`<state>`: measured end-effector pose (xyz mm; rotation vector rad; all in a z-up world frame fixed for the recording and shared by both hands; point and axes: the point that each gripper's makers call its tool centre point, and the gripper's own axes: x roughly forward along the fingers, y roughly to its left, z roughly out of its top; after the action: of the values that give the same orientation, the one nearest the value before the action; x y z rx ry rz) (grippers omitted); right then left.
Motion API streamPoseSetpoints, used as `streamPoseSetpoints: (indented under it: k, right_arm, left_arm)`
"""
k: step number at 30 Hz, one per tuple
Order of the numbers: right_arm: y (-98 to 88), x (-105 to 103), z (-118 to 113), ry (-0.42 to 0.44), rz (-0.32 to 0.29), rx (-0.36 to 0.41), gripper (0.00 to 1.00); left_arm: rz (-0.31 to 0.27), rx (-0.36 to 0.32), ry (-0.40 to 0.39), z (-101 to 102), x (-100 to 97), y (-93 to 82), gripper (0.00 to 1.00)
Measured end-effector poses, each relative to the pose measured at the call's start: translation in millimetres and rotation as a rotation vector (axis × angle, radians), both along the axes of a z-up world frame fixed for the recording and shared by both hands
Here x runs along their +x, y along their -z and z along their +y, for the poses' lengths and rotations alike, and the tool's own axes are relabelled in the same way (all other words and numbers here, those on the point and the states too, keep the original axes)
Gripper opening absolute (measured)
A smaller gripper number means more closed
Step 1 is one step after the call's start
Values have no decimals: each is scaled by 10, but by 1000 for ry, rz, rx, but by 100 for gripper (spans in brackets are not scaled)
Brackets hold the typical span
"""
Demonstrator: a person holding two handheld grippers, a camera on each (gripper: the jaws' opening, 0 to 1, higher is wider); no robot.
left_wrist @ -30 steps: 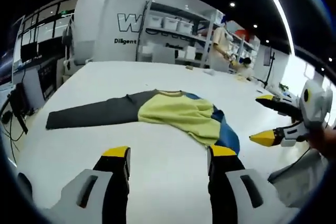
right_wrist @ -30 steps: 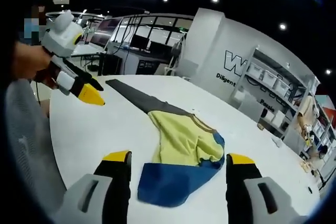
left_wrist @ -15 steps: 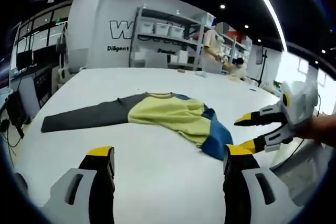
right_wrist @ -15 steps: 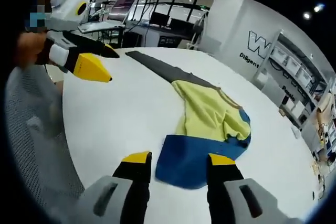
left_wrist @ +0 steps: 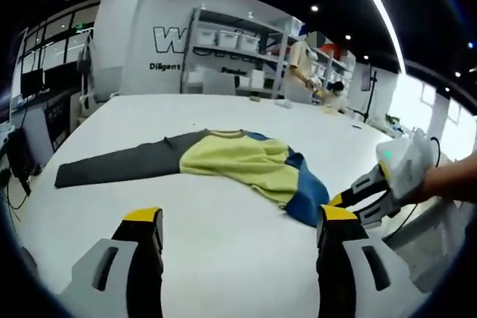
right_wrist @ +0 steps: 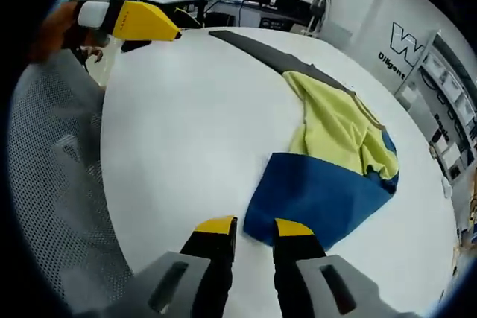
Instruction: Fold the garment on the visible template until the final outline fits inside the template.
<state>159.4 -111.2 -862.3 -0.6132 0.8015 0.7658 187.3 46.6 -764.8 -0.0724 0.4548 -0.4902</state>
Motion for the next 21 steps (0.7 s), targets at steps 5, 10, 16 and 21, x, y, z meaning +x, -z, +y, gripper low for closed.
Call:
streamPoseSetpoints:
  k: [5,10,16,21]
  right_arm:
    - [65,-7,-10,-1,19,-7,11]
    - [72,1,-7,28,43,26,8]
    - [65,13,-45,70,50,42,0]
    - [58,15,-37,59,34,31,0]
  left_arm:
    - [7,0,8,-5,-1,19,79]
    - [11,-7,9,-1,8,19,77]
    - [20,-11,17,-12,-1,32,76]
    - [20,-7,19,-3,-3,36,75]
